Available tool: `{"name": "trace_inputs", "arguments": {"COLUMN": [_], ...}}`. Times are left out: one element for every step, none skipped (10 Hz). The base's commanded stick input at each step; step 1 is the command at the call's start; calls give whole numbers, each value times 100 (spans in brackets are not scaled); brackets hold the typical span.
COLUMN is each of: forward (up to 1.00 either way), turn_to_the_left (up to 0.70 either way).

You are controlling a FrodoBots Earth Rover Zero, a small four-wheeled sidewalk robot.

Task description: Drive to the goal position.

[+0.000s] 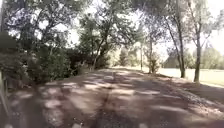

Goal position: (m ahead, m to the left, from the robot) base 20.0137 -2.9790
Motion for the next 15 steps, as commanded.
{"name": "trace_inputs", "arguments": {"forward": [70,70,70,70,70,70,70,70,70,70,70,70,70,70,70], "turn_to_the_left": [0,0,0,0,0,0,0,0,0,0,0,0,0,0,0]}}
